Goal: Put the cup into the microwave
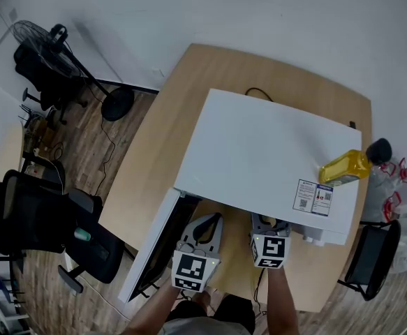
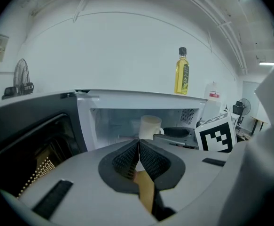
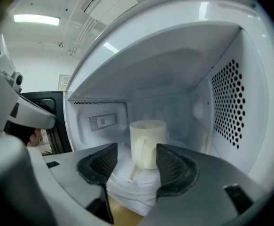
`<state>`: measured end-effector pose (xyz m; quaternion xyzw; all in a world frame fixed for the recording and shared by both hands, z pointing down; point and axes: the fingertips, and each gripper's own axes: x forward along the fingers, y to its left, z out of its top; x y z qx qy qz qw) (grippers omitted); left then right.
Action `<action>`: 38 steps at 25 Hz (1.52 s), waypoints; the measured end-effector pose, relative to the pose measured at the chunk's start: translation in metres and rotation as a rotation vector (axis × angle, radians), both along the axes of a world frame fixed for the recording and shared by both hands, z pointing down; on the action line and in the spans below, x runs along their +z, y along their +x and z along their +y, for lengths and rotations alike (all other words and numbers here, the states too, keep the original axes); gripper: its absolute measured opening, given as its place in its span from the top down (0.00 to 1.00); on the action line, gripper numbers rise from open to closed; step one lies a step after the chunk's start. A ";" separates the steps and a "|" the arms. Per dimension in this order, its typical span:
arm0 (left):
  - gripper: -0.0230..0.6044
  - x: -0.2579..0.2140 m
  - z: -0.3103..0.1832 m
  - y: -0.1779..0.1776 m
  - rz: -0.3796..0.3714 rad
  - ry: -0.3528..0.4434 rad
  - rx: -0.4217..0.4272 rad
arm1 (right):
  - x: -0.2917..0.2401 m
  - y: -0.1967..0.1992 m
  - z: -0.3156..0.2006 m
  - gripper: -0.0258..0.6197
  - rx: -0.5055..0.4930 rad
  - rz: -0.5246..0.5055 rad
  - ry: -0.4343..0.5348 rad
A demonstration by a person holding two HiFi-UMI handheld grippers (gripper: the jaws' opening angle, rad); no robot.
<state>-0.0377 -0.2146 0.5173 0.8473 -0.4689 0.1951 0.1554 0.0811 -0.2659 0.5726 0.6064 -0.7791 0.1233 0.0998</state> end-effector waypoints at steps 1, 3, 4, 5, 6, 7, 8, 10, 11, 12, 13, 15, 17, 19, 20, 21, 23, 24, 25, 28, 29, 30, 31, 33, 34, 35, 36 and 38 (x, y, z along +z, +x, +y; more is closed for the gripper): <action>0.92 -0.001 0.001 0.000 0.000 0.003 0.000 | -0.002 0.000 0.001 0.58 -0.002 0.001 0.005; 0.92 -0.005 0.004 -0.001 0.001 0.008 0.000 | -0.005 -0.001 0.003 0.58 -0.003 0.004 0.011; 0.92 -0.006 0.006 -0.001 0.001 0.011 0.000 | -0.006 -0.001 0.005 0.58 -0.003 0.004 0.012; 0.92 -0.007 0.007 -0.001 0.001 0.013 0.000 | -0.008 -0.001 0.007 0.58 -0.004 0.003 0.012; 0.92 -0.009 0.009 -0.002 0.002 0.015 0.001 | -0.009 -0.002 0.009 0.58 -0.006 0.003 0.013; 0.92 -0.010 0.011 -0.002 0.002 0.019 0.001 | -0.011 -0.003 0.011 0.58 -0.008 0.004 0.014; 0.92 -0.012 0.012 -0.002 0.003 0.023 0.003 | -0.012 -0.003 0.014 0.58 -0.008 0.006 0.015; 0.92 -0.018 0.016 -0.002 0.007 0.033 0.006 | -0.014 -0.003 0.020 0.58 -0.003 0.012 0.012; 0.92 -0.020 0.019 -0.003 0.009 0.038 0.008 | -0.017 -0.003 0.023 0.58 -0.001 0.014 0.014; 0.92 -0.023 0.021 -0.003 0.011 0.042 0.011 | -0.020 -0.003 0.026 0.58 0.000 0.015 0.018; 0.92 -0.026 0.024 -0.003 0.013 0.046 0.014 | -0.023 -0.003 0.029 0.58 0.002 0.017 0.020; 0.92 -0.031 0.029 -0.004 0.016 0.055 0.019 | -0.029 -0.002 0.036 0.61 0.007 0.020 0.021; 0.92 -0.037 0.035 -0.005 0.019 0.064 0.025 | -0.038 -0.003 0.043 0.64 0.014 0.017 0.029; 0.92 -0.042 0.042 -0.007 0.021 0.073 0.033 | -0.044 -0.003 0.051 0.65 0.020 0.017 0.033; 0.92 -0.045 0.045 -0.008 0.022 0.078 0.035 | -0.047 -0.003 0.056 0.67 0.023 0.017 0.033; 0.92 -0.048 0.049 -0.009 0.022 0.083 0.037 | -0.050 -0.003 0.061 0.68 0.026 0.017 0.034; 0.92 -0.053 0.056 -0.012 0.025 0.093 0.042 | -0.057 -0.004 0.071 0.70 0.031 0.014 0.039; 0.92 -0.056 0.060 -0.013 0.027 0.097 0.046 | -0.062 -0.005 0.076 0.71 0.035 0.012 0.042; 0.92 -0.059 0.064 -0.014 0.027 0.101 0.050 | -0.066 -0.006 0.082 0.72 0.037 0.010 0.043; 0.92 -0.072 0.075 -0.018 0.036 0.120 0.060 | -0.082 -0.009 0.100 0.75 0.037 0.009 0.049; 0.92 -0.075 0.079 -0.019 0.038 0.127 0.064 | -0.087 -0.010 0.106 0.76 0.038 0.011 0.053; 0.92 -0.077 0.083 -0.020 0.038 0.132 0.070 | -0.092 -0.010 0.112 0.77 0.039 0.013 0.058; 0.92 -0.079 0.087 -0.020 0.039 0.135 0.077 | -0.096 -0.011 0.117 0.78 0.042 0.015 0.062; 0.92 -0.085 0.095 -0.020 0.044 0.145 0.094 | -0.106 -0.012 0.129 0.80 0.049 0.021 0.067; 0.92 -0.088 0.099 -0.020 0.045 0.154 0.103 | -0.110 -0.012 0.134 0.81 0.053 0.026 0.068; 0.92 -0.093 0.102 -0.020 0.046 0.164 0.112 | -0.115 -0.012 0.140 0.83 0.058 0.031 0.070; 0.92 -0.097 0.106 -0.021 0.048 0.175 0.120 | -0.119 -0.012 0.146 0.84 0.064 0.035 0.075; 0.92 -0.105 0.112 -0.022 0.053 0.190 0.133 | -0.128 -0.011 0.158 0.88 0.079 0.042 0.089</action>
